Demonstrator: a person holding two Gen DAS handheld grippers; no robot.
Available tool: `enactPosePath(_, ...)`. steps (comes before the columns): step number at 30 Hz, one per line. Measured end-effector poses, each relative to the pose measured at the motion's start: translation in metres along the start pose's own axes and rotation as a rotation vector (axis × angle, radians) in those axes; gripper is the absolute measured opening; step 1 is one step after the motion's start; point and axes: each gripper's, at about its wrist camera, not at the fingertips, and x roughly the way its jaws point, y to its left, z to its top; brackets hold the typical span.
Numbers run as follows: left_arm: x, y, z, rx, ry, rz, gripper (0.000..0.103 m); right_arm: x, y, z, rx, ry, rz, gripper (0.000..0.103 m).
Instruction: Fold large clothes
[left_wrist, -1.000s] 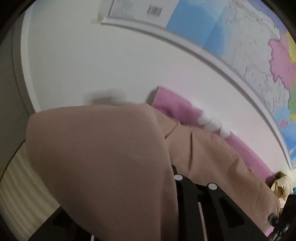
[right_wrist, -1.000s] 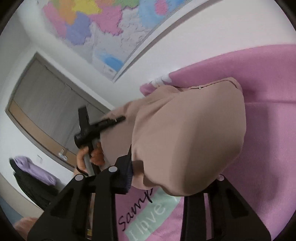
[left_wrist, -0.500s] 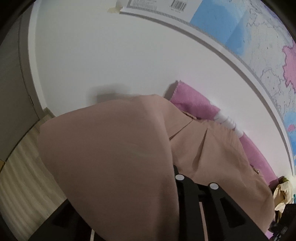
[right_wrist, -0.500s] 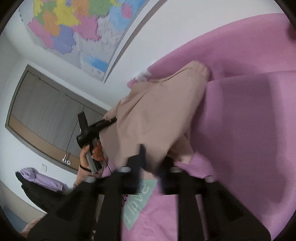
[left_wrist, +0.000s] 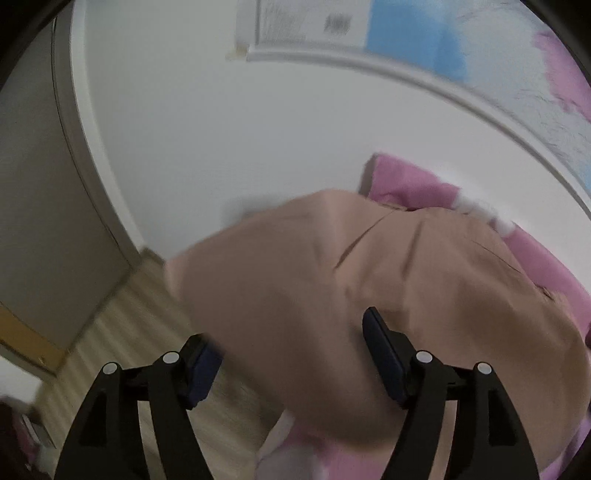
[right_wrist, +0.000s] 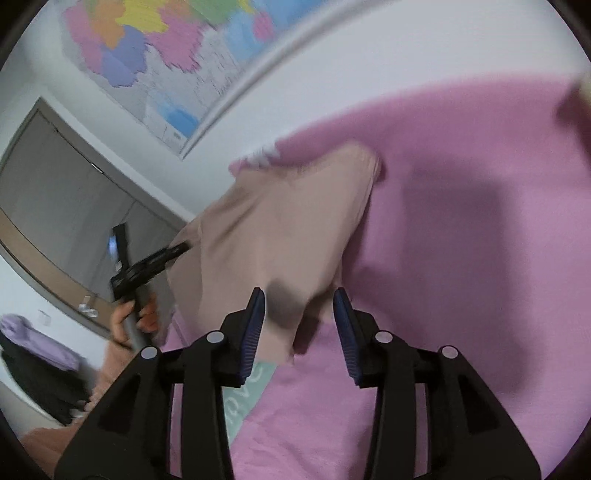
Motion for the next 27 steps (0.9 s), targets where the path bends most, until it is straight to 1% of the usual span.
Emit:
enactPosePath(2,-0.026,-0.004,-0.008,0.026,-0.065,0.054,0.075,-0.012,0.013,0.004,-0.064,-0.051,-0.045,0.039)
enactPosePath(3,-0.036,-0.007,-0.011,0.039,-0.094,0.057,0.075,-0.015,0.023,0.006,-0.108,-0.069,-0.040,0.039)
enactPosePath(4,-0.052,-0.014,-0.016,0.071,-0.137,0.043,0.076,-0.015,0.030,0.007,-0.138,-0.071,-0.041,0.039)
enactPosePath(6,-0.069,-0.027,-0.019,0.112,-0.171,0.006,0.076,-0.007,0.048,0.009,-0.218,-0.066,-0.055,0.039)
enactPosePath(7,-0.079,-0.035,-0.022,0.138,-0.182,-0.028,0.077,0.003,0.058,0.011,-0.257,-0.058,-0.065,0.039)
enactPosePath(8,-0.083,-0.046,-0.026,0.157,-0.183,-0.061,0.078,0.010,0.064,0.012,-0.274,-0.055,-0.073,0.039)
enactPosePath(9,-0.084,-0.055,-0.029,0.167,-0.180,-0.085,0.079,0.022,0.068,0.014,-0.285,-0.039,-0.067,0.039)
enactPosePath(10,-0.084,-0.068,-0.034,0.185,-0.170,-0.126,0.079,0.034,0.069,0.015,-0.287,-0.015,-0.070,0.039)
enactPosePath(12,-0.080,-0.089,-0.043,0.208,-0.131,-0.200,0.080,0.053,0.066,0.014,-0.289,0.022,-0.094,0.039)
enactPosePath(13,-0.075,-0.096,-0.047,0.210,-0.113,-0.218,0.080,0.066,0.061,0.012,-0.286,0.049,-0.117,0.036)
enactPosePath(14,-0.072,-0.102,-0.051,0.220,-0.096,-0.233,0.080,0.071,0.058,0.011,-0.284,0.057,-0.133,0.035)
enactPosePath(15,-0.064,-0.111,-0.056,0.237,-0.071,-0.240,0.080,0.077,0.052,0.009,-0.278,0.063,-0.142,0.035)
enactPosePath(18,-0.050,-0.124,-0.066,0.243,-0.024,-0.238,0.080,0.078,0.036,0.008,-0.232,0.074,-0.127,0.035)
enactPosePath(21,-0.054,-0.127,-0.071,0.253,-0.031,-0.233,0.080,0.069,0.039,0.007,-0.242,0.071,-0.135,0.038)
enactPosePath(23,-0.059,-0.126,-0.074,0.246,-0.038,-0.235,0.080,0.059,0.045,0.003,-0.251,0.053,-0.117,0.044)
enactPosePath(25,-0.063,-0.127,-0.077,0.242,-0.050,-0.232,0.080,0.046,0.052,-0.002,-0.278,0.023,-0.117,0.050)
enactPosePath(27,-0.071,-0.130,-0.080,0.244,-0.070,-0.227,0.080,0.042,0.059,-0.005,-0.301,0.011,-0.119,0.053)
